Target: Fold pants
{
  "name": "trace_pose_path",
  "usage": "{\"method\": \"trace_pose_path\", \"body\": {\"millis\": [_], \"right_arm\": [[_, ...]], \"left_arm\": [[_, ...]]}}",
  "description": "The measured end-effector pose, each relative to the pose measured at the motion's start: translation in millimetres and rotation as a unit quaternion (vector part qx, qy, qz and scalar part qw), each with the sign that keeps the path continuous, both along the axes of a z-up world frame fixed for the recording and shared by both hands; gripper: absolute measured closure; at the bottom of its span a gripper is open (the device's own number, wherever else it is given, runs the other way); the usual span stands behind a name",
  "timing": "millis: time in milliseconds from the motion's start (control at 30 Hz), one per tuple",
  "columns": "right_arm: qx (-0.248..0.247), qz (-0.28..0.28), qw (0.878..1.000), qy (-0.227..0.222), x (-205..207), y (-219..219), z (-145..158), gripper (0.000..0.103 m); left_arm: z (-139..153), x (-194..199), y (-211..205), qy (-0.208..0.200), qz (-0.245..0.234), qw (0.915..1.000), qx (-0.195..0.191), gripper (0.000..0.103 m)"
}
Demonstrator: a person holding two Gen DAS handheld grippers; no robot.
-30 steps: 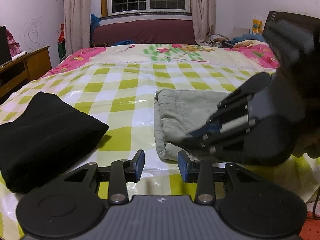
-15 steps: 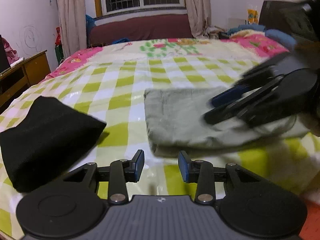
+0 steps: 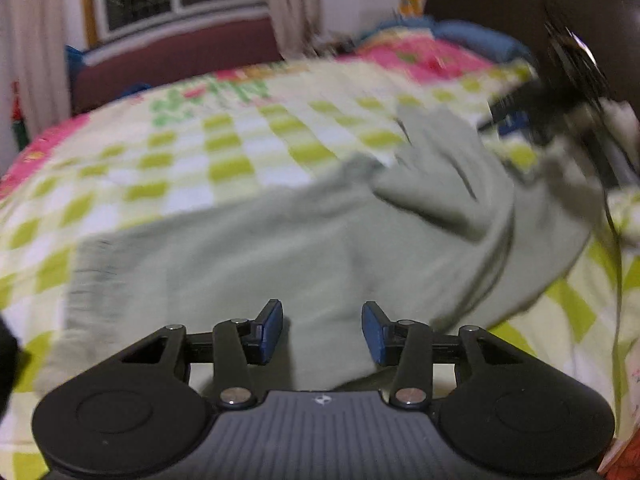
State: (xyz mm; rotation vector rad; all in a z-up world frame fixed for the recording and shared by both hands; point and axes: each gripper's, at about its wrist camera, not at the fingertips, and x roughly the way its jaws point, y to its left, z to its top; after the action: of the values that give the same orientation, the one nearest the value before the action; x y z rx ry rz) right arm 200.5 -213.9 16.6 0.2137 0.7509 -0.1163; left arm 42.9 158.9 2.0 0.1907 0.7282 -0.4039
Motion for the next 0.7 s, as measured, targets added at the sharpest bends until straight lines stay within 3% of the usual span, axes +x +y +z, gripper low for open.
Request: {"method": "trace_pose_path", "body": {"millis": [167, 367, 433, 467, 600, 700], "right_arm": [[0.032, -0.037, 0.999, -0.009, 46, -38, -20, 0.063], [0.071, -0.065, 0.995, -0.015, 94, -52, -41, 0.061], [0.087, -0.063, 0.994, -0.011, 107, -54, -41, 0.073], [0.101, -0.061, 0.993, -0.007, 111, -58, -41, 0.098], [0.150, -0.052, 0.987, -0.037, 97, -77, -19, 0.101], [0.192, -0.046, 0.976, -0.093, 50, -99, 13, 0.101]], "left_arm": [[3, 15, -27, 0.009, -0.020, 0.9997, 0.011, 0.046], [1, 42, -62, 0.008, -0.043, 0.9990, 0.010, 0.046], [-4, 48, -72, 0.015, -0.048, 0.9986, 0.018, 0.046], [-4, 49, -77, 0.017, -0.051, 0.9983, 0.021, 0.046], [-2, 46, -90, 0.021, -0.059, 0.9975, 0.032, 0.046], [3, 42, -99, 0.014, -0.070, 0.9968, 0.036, 0.046]]}}
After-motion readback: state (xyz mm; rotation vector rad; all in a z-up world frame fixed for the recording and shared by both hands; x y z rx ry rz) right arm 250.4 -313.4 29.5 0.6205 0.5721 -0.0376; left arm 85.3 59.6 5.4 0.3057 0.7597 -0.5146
